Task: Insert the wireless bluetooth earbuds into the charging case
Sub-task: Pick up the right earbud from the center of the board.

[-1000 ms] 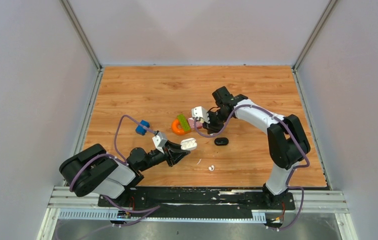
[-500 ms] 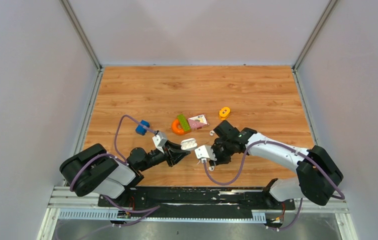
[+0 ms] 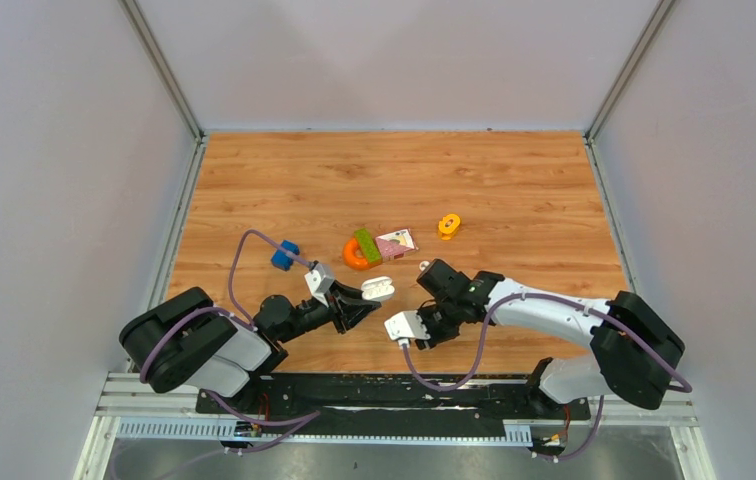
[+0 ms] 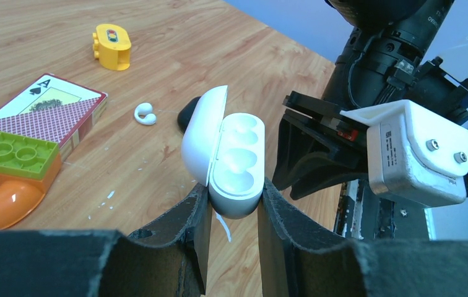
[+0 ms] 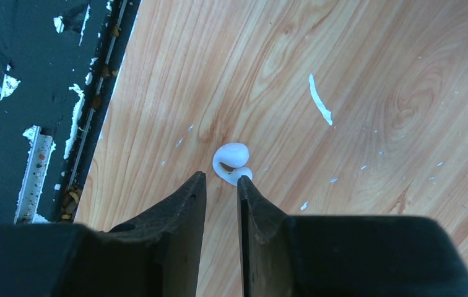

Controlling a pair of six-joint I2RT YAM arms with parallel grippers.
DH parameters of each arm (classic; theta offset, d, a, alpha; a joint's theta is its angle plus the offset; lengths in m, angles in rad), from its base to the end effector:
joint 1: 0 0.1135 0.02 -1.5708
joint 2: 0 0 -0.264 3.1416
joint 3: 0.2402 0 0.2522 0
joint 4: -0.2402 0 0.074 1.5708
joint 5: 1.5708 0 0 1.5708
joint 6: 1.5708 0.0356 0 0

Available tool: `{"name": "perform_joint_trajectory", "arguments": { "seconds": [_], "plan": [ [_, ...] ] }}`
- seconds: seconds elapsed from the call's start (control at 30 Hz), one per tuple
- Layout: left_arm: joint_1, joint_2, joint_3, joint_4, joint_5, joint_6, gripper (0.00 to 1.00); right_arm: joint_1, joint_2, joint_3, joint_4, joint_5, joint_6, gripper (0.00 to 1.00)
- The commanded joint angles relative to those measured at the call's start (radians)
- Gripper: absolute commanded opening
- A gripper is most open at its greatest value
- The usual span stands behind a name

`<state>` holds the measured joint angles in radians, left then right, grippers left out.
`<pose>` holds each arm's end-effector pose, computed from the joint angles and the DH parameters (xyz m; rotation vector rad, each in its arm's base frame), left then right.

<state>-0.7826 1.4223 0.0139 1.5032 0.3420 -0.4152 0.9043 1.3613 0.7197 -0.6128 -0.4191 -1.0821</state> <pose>0.1240 -0.1402 0.1527 0.5827 1.4963 -1.2030 0.1311 0.1900 0.1720 -2.3478 1.4192 0.5420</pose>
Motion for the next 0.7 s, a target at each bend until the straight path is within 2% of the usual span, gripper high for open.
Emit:
{"name": "perform_joint_trajectory", "arguments": {
  "seconds": [0.0, 0.67],
  "plan": [
    [0.005, 0.009, 0.015, 0.103, 0.005, -0.003, 0.01, 0.021, -0.011, 0.017, 0.022, 0.002, 0.010, 0.25],
    [0.005, 0.015, 0.018, 0.103, 0.012, -0.009, 0.02, 0.063, 0.050, 0.024, 0.052, 0.046, 0.028, 0.28]
  ]
}}
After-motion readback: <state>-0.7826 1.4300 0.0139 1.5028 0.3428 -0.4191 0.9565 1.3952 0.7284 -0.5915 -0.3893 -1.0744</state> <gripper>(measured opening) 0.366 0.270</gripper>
